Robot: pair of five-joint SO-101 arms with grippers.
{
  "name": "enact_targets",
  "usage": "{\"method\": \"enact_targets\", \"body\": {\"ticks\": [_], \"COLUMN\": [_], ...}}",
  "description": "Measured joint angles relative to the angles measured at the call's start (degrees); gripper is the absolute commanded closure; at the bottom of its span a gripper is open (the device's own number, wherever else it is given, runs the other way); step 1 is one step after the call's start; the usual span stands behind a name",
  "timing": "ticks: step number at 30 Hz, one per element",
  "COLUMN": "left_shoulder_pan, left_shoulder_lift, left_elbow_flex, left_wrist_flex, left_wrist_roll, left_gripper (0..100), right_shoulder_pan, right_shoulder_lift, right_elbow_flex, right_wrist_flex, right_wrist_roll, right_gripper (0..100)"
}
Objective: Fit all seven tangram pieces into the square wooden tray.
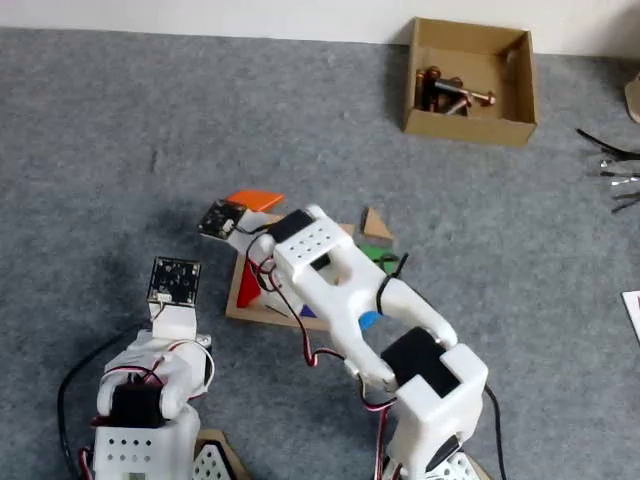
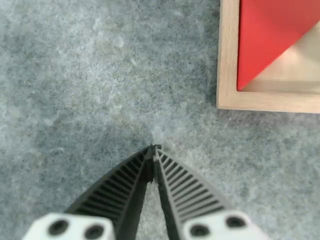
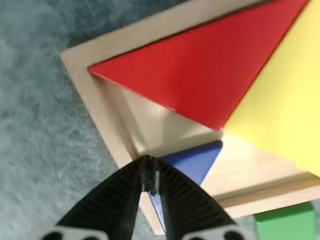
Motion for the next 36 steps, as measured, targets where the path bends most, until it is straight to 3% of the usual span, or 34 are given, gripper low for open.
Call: {"method": "enact_targets", "body": {"ticks": [10, 25, 32, 36], "left_shoulder_pan": [0.00, 0.00, 0.00, 0.00], "left_shoulder_lift": [0.00, 0.00, 0.00, 0.00], "left_elbow_flex": [0.00, 0.00, 0.00, 0.00], "left_wrist_flex": [0.00, 0.00, 0.00, 0.00], "left_wrist_roll": [0.00, 0.00, 0.00, 0.00], "left_gripper": [99, 99, 99, 99], "right_shoulder_pan": [1.85, 6.86, 7.21, 8.70], "right_shoulder_lift": [-0.44, -0.18, -2.90, -9.58], "right_elbow_flex": [2.11, 2.99, -1.67, -5.45], "right_wrist_flex": [1.23, 9.14, 17.85, 19.96], "right_wrist_roll": [-0.35, 10.46, 10.64, 7.12], "right_gripper": [99.3, 99.3, 99.3, 99.2]}}
